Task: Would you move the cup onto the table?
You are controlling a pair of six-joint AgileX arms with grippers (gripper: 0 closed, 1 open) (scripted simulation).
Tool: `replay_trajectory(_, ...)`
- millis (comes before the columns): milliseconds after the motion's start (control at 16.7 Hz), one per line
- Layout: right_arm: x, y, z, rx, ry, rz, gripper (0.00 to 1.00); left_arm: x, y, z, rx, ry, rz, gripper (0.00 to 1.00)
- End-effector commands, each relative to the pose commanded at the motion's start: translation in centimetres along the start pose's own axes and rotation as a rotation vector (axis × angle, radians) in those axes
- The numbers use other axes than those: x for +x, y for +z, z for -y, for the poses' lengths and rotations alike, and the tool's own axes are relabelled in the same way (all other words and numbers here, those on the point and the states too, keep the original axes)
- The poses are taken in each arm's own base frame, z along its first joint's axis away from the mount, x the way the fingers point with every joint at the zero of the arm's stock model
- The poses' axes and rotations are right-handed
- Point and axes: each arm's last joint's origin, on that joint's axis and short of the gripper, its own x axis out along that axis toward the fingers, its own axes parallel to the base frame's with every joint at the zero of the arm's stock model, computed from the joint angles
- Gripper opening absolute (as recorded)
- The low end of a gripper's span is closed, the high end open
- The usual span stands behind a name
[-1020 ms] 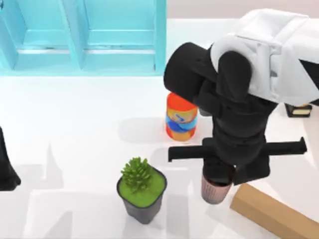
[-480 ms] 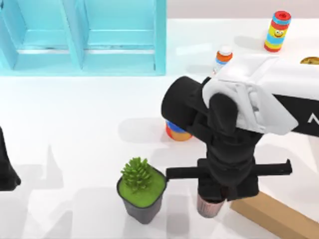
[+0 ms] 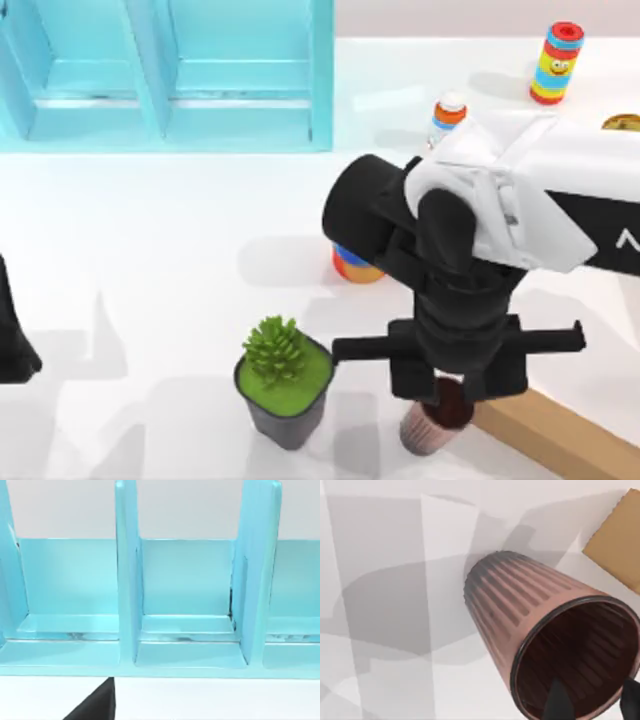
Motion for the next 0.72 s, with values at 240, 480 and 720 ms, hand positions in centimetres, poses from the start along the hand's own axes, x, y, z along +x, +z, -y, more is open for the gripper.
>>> replay_trajectory(240, 0.0, 0.0, 0.0, 0.0, 0.0, 0.0, 0.83, 0.0, 0.0, 0.0, 0.0, 0.0, 0.0, 1.0)
replay_trajectory(480, 0.0, 0.0, 0.0, 0.0, 0.0, 0.0, 1.0, 0.0, 0.0, 0.0, 0.0, 0.0, 0.0, 1.0)
replay_trajectory(720, 0.0, 0.0, 0.0, 0.0, 0.0, 0.0, 1.0, 0.0, 0.0, 0.0, 0.0, 0.0, 0.0, 1.0)
